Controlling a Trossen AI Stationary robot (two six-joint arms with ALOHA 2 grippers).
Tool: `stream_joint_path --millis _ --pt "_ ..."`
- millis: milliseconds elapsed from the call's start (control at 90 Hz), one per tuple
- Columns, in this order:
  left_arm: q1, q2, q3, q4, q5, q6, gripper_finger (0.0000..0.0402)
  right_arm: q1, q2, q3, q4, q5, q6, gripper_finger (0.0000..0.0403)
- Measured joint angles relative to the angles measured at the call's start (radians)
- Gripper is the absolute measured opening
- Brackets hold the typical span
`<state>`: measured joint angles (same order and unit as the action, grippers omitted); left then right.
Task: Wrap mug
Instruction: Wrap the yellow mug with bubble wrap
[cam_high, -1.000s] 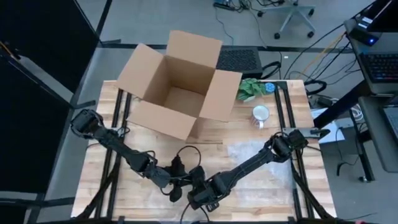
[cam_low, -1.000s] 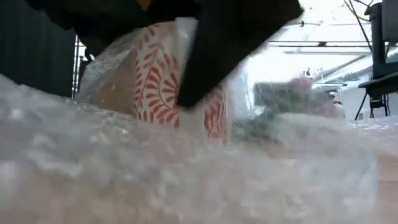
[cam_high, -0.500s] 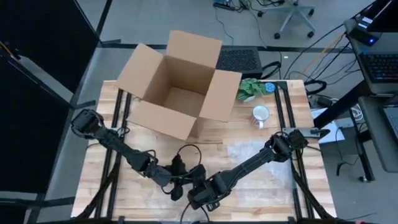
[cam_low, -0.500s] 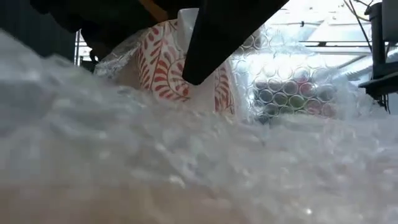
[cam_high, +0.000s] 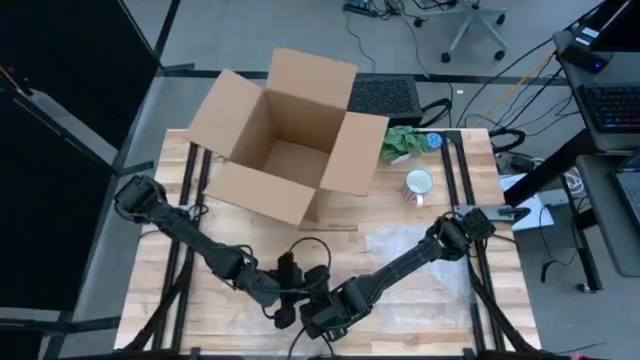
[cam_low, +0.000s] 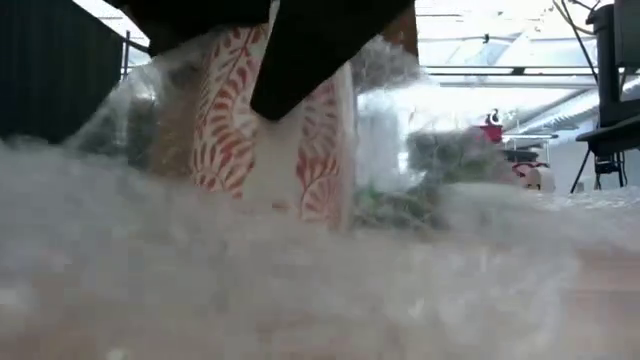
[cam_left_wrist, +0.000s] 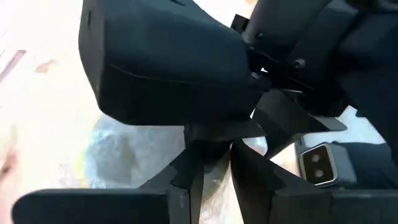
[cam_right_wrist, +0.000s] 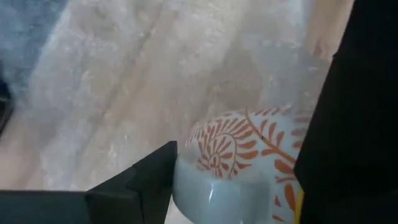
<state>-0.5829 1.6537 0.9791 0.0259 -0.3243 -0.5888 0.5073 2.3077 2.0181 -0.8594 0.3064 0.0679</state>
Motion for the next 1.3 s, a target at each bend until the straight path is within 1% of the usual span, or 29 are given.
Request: stream_joint_path --millis 178,644,922,1067,1178,1300 --pt "-0.002 0.012 0.000 -0.001 0.001 -0.006 0.0063 0.012 0.000 -0.048 0.080 0.012 0.003 0.0215" --pt "-0.008 0.073 0.006 0.023 0.003 -0.032 0.0063 0.013 -0.007 -0.052 0.041 0.007 -0.008 0.0215" --pt "-0.008 0.075 0.005 0.011 0.012 -0.023 0.0063 0.012 -0.092 -0.054 0.008 0.030 0.000 0.0215" --pt "-0.009 0.076 0.004 0.009 0.017 -0.023 0.0063 0.009 -0.117 -0.053 -0.021 0.069 0.004 0.0215" --pt "-0.010 0.077 0.002 0.000 0.022 -0.026 0.0063 0.012 -0.153 -0.053 -0.076 0.109 0.011 0.0215" --pt "-0.011 0.081 0.000 -0.005 0.031 -0.027 0.0063 0.020 -0.215 -0.052 -0.154 0.131 0.061 0.0215"
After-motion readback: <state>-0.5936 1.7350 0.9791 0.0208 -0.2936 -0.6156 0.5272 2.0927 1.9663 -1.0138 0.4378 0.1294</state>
